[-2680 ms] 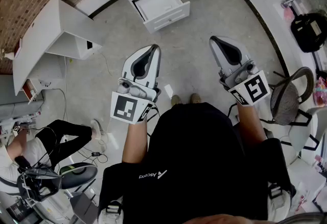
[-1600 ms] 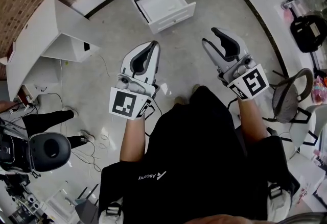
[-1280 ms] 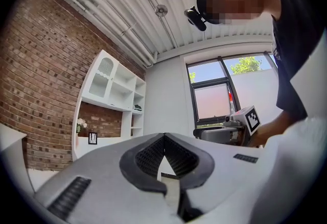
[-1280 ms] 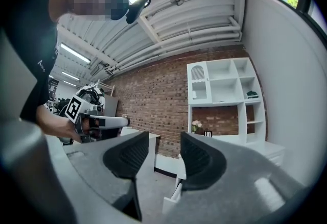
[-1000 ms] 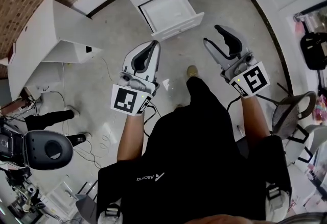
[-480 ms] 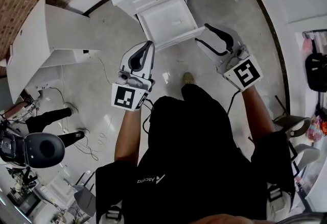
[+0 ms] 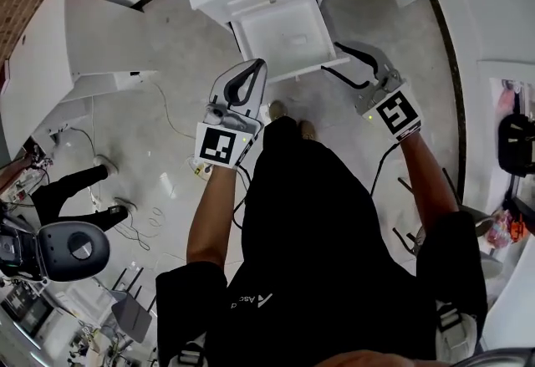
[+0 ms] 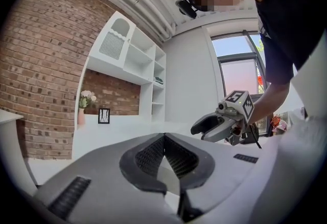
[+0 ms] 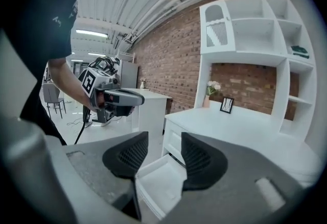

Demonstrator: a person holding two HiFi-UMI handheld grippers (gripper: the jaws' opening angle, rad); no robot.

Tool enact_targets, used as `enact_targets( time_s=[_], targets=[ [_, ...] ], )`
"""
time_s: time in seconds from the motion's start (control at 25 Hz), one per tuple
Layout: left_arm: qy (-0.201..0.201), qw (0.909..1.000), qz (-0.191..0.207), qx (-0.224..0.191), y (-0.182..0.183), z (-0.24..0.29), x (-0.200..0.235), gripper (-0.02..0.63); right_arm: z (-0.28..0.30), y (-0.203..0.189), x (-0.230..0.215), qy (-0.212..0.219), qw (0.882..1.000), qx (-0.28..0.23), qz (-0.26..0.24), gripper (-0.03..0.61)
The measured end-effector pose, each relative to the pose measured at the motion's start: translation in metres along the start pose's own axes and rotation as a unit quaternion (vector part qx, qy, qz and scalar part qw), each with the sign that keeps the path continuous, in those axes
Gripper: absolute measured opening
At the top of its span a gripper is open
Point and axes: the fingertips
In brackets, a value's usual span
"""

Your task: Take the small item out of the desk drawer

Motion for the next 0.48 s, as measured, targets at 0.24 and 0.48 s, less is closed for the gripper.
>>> enact_targets(
  time_s=[0.24, 0.48],
  targets=[
    [-0.03, 0.999, -0.001, 0.031, -0.053, 0.027, 0.036, -0.002, 0.064, -0.038, -0.021, 0.02, 0.997, 0.067, -0.014, 0.19],
    [-0.043, 0.9977, -0.025, 0.045, -0.098, 0.061, 0.06, -0.002, 0.112, -0.099, -0.045, 0.04, 0.99, 0.136, -0.014, 0.19]
  ],
)
Point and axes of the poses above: the fingertips, and each gripper's own axes: z forward along the fingers, x to its left, y out of its top, and after that the axes turned 7 degrees about z, right-handed
